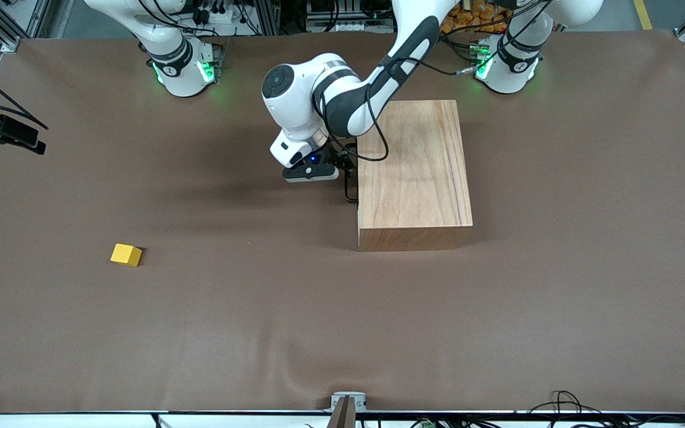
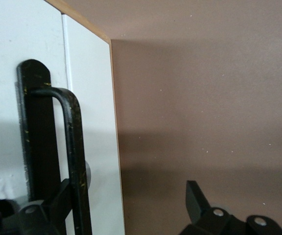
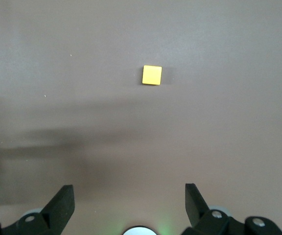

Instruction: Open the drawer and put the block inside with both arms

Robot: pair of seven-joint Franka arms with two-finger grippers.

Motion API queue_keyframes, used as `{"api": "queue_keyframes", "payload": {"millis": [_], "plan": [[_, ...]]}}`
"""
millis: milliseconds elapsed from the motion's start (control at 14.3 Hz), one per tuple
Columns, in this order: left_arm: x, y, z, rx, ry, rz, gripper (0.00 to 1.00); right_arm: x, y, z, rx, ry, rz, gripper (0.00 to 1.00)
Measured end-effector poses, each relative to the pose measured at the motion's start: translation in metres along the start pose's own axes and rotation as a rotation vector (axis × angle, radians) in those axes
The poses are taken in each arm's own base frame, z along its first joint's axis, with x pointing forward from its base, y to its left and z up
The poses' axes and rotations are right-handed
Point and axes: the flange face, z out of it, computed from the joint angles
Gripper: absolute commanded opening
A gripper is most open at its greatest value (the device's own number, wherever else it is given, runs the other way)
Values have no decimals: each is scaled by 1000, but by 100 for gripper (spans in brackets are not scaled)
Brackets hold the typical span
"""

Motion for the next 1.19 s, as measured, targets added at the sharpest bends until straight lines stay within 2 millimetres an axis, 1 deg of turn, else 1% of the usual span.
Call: {"api": "queue_keyframes", "payload": {"millis": [210, 349, 699, 1188], "plan": [[0, 1, 4, 5, -3, 9, 100, 4, 2, -2, -1, 33, 3, 100], [-1, 2, 7, 7, -6, 17, 100, 5, 6, -1, 0, 30, 11, 100], [-1, 3, 8, 3, -3, 18, 100, 14, 33, 15, 4, 2, 60, 100], [0, 12, 0, -65, 36, 23, 100, 15, 33, 17, 4, -1, 58, 100]]}}
